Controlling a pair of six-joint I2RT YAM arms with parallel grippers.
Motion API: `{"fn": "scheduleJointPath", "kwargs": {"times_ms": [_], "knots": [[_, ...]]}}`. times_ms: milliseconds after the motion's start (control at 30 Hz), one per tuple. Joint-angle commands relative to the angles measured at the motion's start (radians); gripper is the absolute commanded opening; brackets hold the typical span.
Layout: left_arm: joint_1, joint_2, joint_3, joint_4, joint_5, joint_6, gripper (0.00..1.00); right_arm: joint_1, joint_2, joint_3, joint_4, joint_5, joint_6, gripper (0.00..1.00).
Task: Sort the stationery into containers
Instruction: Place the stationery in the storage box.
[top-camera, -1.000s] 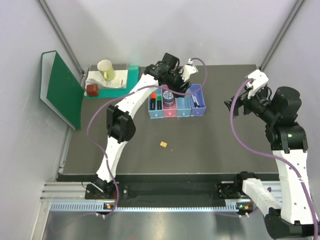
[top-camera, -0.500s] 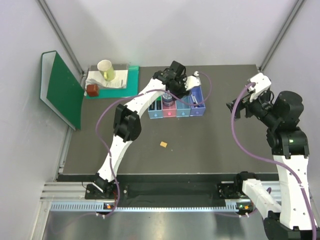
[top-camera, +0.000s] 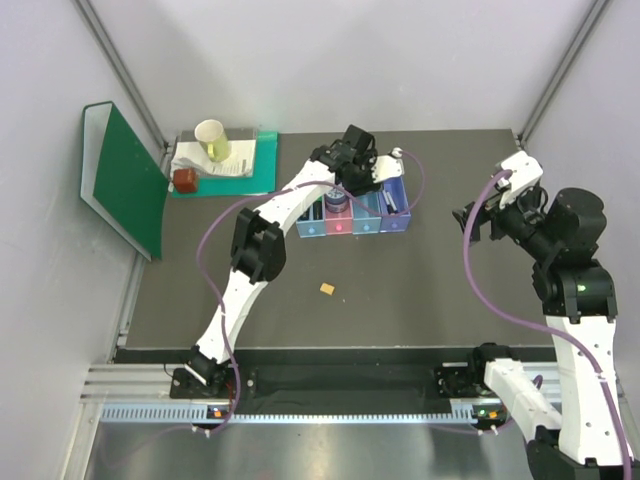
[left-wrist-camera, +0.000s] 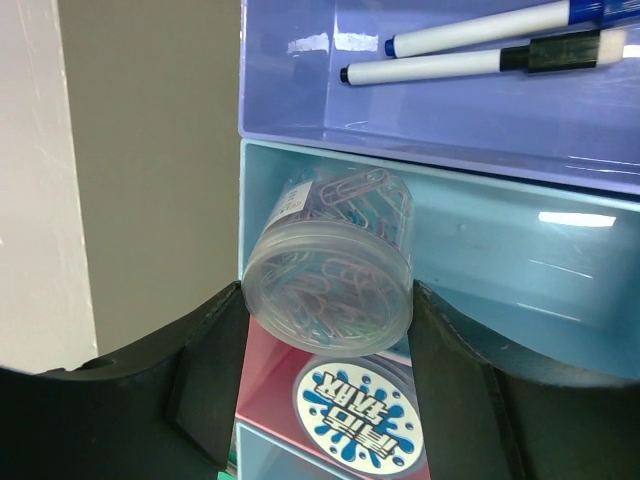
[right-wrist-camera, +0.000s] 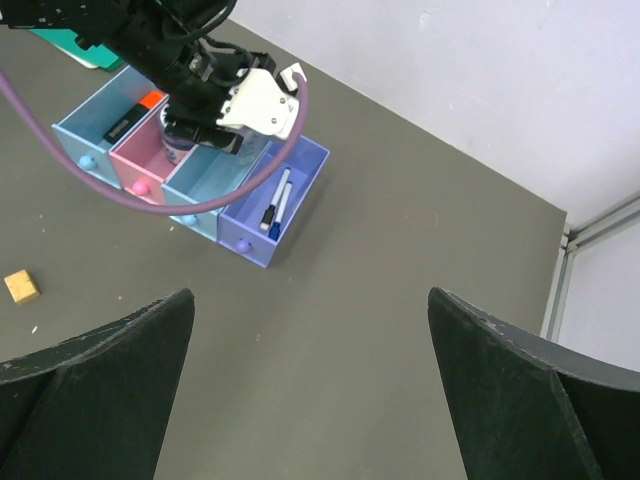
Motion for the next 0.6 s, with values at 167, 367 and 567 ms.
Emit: {"fn": "scheduleJointPath", "kwargs": {"times_ms": [167,367,567], "knots": [[-0.009,0.024,-0.007,0.078,-0.078,0.034,0.11,-0.014,-0.019,-0.016,0.031,0.004,0.026,1.0],[-0.014,0.018,-0.027,0.098,-0.086,0.015,0.63,-0.014,-0.031,-0.037,0.035,0.004,0.028,1.0],[-0.015,-0.008,-0.061,0.138,-0.084,-0.006,0.85,-0.014,-0.036,-0.051,0.046,-0.002,0.038,1.0]]}}
